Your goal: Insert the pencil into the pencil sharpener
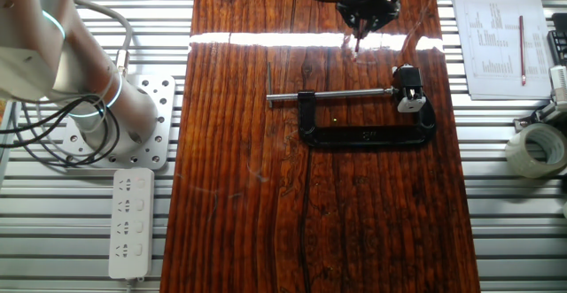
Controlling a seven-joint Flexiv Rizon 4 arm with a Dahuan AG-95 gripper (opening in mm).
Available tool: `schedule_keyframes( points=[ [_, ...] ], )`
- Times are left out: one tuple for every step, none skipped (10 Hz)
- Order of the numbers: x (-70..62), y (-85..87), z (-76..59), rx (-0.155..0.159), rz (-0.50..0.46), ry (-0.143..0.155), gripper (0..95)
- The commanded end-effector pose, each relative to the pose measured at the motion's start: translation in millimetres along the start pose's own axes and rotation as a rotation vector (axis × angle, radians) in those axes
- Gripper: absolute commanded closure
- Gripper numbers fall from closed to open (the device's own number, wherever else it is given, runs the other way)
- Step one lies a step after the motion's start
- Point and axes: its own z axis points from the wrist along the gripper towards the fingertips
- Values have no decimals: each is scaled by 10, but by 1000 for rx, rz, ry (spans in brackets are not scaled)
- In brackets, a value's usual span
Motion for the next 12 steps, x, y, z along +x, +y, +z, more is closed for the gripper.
schedule_keyframes(
  points=[
    [15, 3, 0, -6, -19, -36, 950],
    [65, -4, -26, -7, -46, -35, 950],
    [166, -4, -60, -12, -76, -36, 950],
    [246, -5, -78, -16, -87, -36, 950],
    [384, -21, -111, -22, -99, -25, 950],
    [484, -58, -124, -23, -115, -17, 950],
    [586, -106, -131, -24, -132, -16, 950],
    [667, -135, -136, -24, -140, -8, 950],
    [749, -148, -139, -21, -141, 10, 950],
    [804, -155, -128, -21, -139, 11, 950],
    [831, -160, -112, -23, -133, 13, 950],
    [831, -160, -112, -20, -119, 32, 950]
  ],
)
